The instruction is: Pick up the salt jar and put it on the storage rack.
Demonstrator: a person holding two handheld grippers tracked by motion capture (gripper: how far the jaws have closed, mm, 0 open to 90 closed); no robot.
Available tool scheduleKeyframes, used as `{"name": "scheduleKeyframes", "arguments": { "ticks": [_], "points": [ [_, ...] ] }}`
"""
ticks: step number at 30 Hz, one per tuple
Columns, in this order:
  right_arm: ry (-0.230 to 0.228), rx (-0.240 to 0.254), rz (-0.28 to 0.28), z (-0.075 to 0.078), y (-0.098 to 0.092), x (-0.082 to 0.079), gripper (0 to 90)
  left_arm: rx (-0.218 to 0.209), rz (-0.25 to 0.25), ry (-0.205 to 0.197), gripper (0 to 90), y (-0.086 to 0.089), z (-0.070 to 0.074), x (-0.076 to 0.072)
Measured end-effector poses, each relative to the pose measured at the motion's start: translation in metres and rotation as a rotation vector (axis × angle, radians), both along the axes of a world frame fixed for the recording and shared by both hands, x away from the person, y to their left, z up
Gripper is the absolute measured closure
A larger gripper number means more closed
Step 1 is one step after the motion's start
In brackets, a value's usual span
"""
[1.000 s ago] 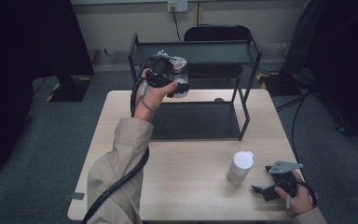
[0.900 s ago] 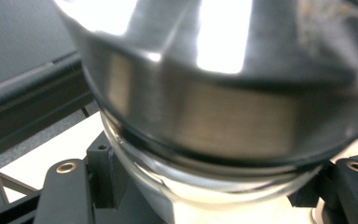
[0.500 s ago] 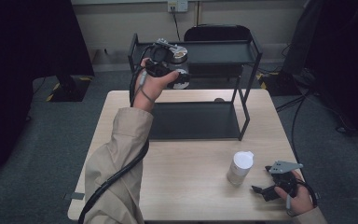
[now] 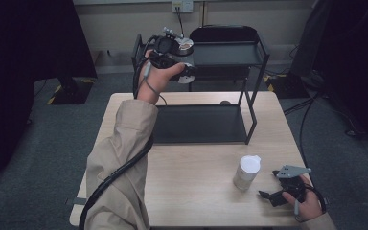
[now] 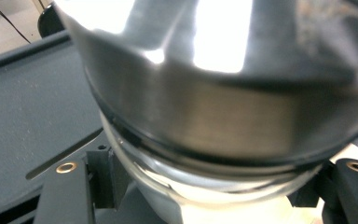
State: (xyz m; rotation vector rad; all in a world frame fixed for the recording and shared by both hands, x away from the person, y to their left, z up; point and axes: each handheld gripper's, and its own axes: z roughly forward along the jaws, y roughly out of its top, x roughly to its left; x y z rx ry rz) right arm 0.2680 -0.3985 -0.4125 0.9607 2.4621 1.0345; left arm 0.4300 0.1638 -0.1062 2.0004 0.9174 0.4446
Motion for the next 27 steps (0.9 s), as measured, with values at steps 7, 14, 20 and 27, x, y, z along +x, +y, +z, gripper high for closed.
{"name": "scheduleKeyframes", "arguments": {
  "ticks": [7,14,20,27],
  "points": [
    [0.000,0.000,0.000,0.000,0.000,0.000,0.0,0.008,0.003,-0.009,30.7,-0.002,0.011,0.007],
    [0.000,0.000,0.000,0.000,0.000,0.000,0.0,0.018,0.011,-0.012,30.7,-0.007,0.020,0.018],
    [0.000,0.000,0.000,0.000,0.000,0.000,0.0,0.016,0.020,-0.013,30.7,-0.010,0.022,0.030],
    [0.000,0.000,0.000,0.000,0.000,0.000,0.0,0.014,0.032,0.002,30.7,-0.012,0.020,0.047]
  ]
}}
